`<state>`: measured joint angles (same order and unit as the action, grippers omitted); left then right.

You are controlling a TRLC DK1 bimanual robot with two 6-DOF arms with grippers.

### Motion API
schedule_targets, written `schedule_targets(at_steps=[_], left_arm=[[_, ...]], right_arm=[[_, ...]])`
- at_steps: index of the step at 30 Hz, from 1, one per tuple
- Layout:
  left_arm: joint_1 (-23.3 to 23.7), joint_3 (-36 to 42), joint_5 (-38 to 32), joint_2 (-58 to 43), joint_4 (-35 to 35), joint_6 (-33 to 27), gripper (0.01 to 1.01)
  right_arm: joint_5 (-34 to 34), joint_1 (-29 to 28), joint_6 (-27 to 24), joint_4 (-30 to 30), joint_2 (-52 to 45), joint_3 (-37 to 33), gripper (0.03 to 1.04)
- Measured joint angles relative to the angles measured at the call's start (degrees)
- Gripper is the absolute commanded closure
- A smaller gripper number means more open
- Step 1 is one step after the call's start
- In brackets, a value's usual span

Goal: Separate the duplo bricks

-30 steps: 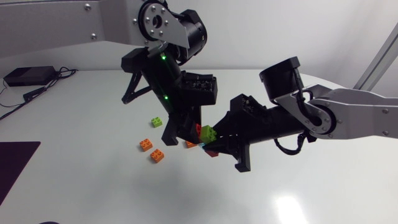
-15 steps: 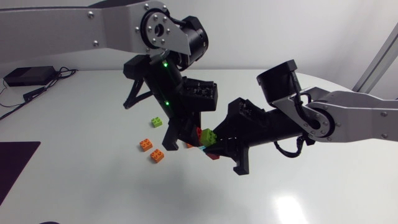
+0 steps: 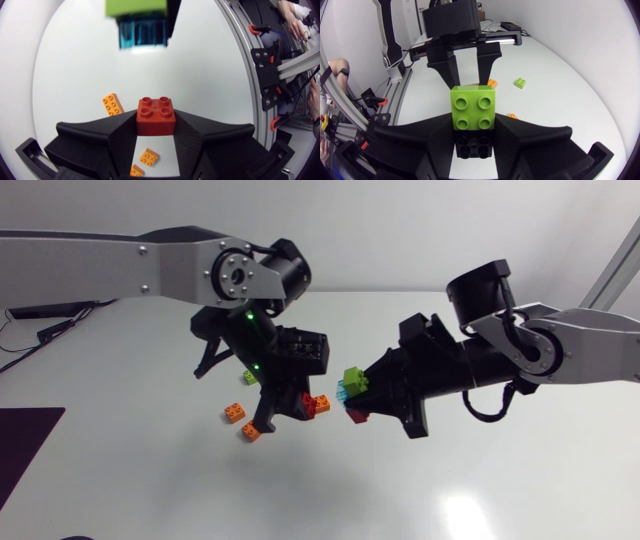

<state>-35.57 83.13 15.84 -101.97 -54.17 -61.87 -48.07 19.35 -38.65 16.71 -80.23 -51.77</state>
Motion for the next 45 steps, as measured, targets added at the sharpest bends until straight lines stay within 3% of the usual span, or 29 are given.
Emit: schedule_targets(at_steps=[5, 8, 13, 19, 27, 32, 36, 40, 45], left_arm=[[7.19, -7.08, 10.12, 0.02, 11.78, 2.95, 0.689], [8.87, -11.43, 14.12, -0.15, 18.82, 5.86, 0.689], [7.69, -16.44, 17.49, -2.99, 28.70, 10.71, 0.679], [4.79, -20.98, 20.04, -7.89, 34.80, 14.64, 0.664], [4.74, -25.22, 20.35, -10.25, 43.25, 17.64, 0.656], [4.76, -27.02, 20.87, -10.99, 46.05, 18.25, 0.500], [4.76, -28.11, 21.24, -10.99, 47.58, 18.27, 0.484], [4.81, -28.68, 21.73, -10.97, 48.19, 18.25, 0.349], [4.81, -29.99, 21.94, -10.10, 48.70, 18.21, 0.192]], right_arm=[[-1.75, -5.86, -1.16, 1.44, 1.38, -0.11, 0.91], [-2.62, -8.35, -1.29, 1.46, 1.88, -0.11, 0.91], [-2.78, -9.25, -1.29, 1.46, 2.01, -0.11, 0.91], [-2.80, -9.25, -1.29, 1.46, 2.03, -0.11, 0.91], [-3.45, -9.25, -1.29, 1.40, 2.03, -0.11, 0.91], [-4.26, -9.25, -1.29, 1.38, 1.95, -0.11, 0.91], [-4.26, -9.25, -1.29, 1.18, 1.22, -0.11, 0.91], [-2.19, -9.25, -2.16, 1.49, -0.13, -0.11, 0.91], [5.84, -8.68, -7.50, 10.27, -0.98, -1.66, 0.91]])
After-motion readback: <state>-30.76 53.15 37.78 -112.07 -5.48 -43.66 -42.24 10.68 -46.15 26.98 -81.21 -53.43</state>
